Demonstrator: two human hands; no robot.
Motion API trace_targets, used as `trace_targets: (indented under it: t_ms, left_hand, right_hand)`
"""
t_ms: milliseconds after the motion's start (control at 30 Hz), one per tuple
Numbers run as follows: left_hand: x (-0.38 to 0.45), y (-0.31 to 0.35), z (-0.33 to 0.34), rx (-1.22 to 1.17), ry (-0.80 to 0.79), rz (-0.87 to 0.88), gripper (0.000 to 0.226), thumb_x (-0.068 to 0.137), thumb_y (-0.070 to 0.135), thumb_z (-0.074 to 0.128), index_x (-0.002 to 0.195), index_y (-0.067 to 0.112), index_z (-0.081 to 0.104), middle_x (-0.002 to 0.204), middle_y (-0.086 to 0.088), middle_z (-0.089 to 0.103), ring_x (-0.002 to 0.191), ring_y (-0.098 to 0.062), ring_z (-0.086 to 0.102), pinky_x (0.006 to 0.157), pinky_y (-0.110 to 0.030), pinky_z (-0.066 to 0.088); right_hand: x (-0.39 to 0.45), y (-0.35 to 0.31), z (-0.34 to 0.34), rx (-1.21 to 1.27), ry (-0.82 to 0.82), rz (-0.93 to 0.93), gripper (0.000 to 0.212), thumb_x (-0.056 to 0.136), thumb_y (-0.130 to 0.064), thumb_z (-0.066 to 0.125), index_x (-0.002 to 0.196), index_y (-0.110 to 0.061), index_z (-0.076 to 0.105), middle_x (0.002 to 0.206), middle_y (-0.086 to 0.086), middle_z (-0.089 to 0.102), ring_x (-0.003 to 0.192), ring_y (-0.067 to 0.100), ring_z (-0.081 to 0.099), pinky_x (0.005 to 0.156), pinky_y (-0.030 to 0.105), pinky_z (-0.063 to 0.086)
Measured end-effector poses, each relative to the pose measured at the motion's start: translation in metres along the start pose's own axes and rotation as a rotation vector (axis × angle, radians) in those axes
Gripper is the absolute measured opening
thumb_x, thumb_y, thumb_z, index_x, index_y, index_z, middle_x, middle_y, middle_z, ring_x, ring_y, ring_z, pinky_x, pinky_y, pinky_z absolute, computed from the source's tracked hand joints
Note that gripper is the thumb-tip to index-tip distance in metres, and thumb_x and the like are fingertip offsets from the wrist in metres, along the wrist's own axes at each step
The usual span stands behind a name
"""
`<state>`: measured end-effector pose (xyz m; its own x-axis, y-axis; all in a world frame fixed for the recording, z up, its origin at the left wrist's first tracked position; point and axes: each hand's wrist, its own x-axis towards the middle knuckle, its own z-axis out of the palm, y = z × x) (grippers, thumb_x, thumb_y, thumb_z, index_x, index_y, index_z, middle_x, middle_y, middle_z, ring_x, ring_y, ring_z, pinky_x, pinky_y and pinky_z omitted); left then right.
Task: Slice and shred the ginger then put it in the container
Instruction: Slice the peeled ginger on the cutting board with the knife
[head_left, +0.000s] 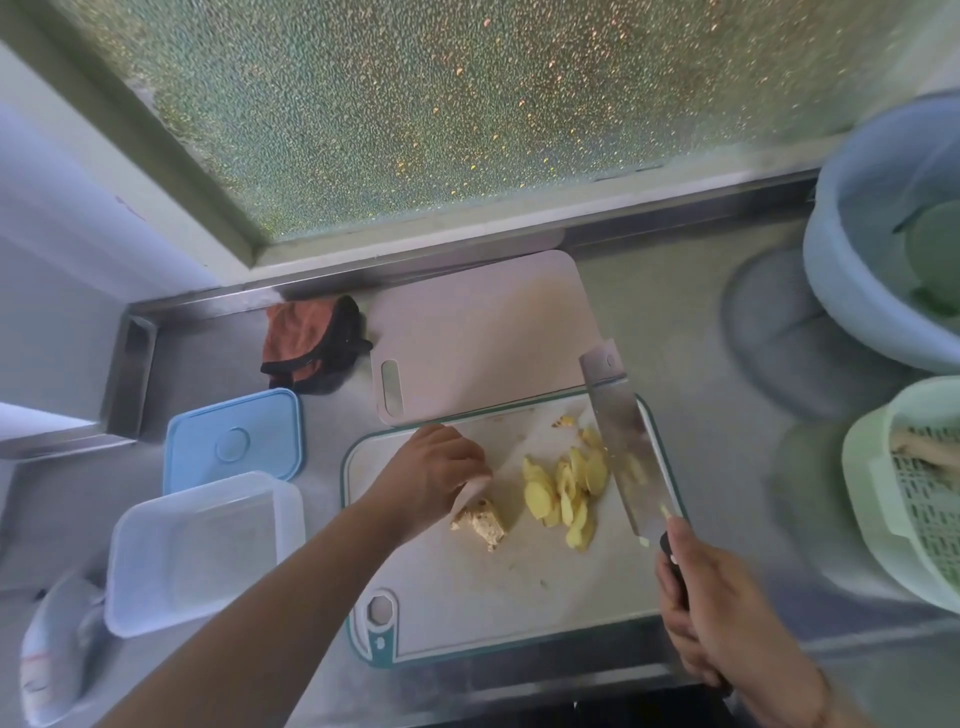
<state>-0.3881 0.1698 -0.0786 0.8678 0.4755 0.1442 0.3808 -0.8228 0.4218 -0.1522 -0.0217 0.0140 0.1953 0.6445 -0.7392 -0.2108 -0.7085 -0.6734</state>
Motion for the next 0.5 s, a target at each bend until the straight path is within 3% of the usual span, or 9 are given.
trace_targets:
  t_ms: [167,367,500]
  left_hand:
    - [0.0,-0.004,0.002,0.055,0.003,0.116,0.023,0.083,0.004,0.081,0.103,0.015,0.077,0.095,-0.001,0.071,0.079,-0.025,0.063,0.074,-0.035,0.051]
    - [0.003,-0.014,-0.001,0.111,-0.01,0.206,0.012,0.089,0.005,0.072,0.096,0.015,0.073,0.096,-0.002,0.066,0.084,-0.025,0.059,0.08,-0.034,0.046]
    - [0.012,-0.015,-0.002,0.167,-0.005,0.175,0.005,0.093,0.017,0.068,0.095,0.02,0.07,0.097,0.003,0.065,0.088,-0.021,0.057,0.083,-0.033,0.041]
  right_hand:
    - [-0.005,0.002,-0.004,0.019,0.011,-0.007,0.055,0.075,-0.067,0.04,0.053,-0.016,0.034,0.048,0.008,0.019,0.036,0.01,0.017,0.042,0.02,0.019]
    - [-0.005,0.003,-0.006,0.027,0.019,0.024,0.053,0.067,-0.068,0.04,0.045,-0.019,0.037,0.043,0.006,0.024,0.032,0.011,0.02,0.04,0.017,0.022]
    - [-0.006,0.003,-0.006,0.023,0.022,0.027,0.053,0.066,-0.067,0.04,0.045,-0.019,0.036,0.042,0.005,0.023,0.031,0.011,0.02,0.041,0.018,0.02]
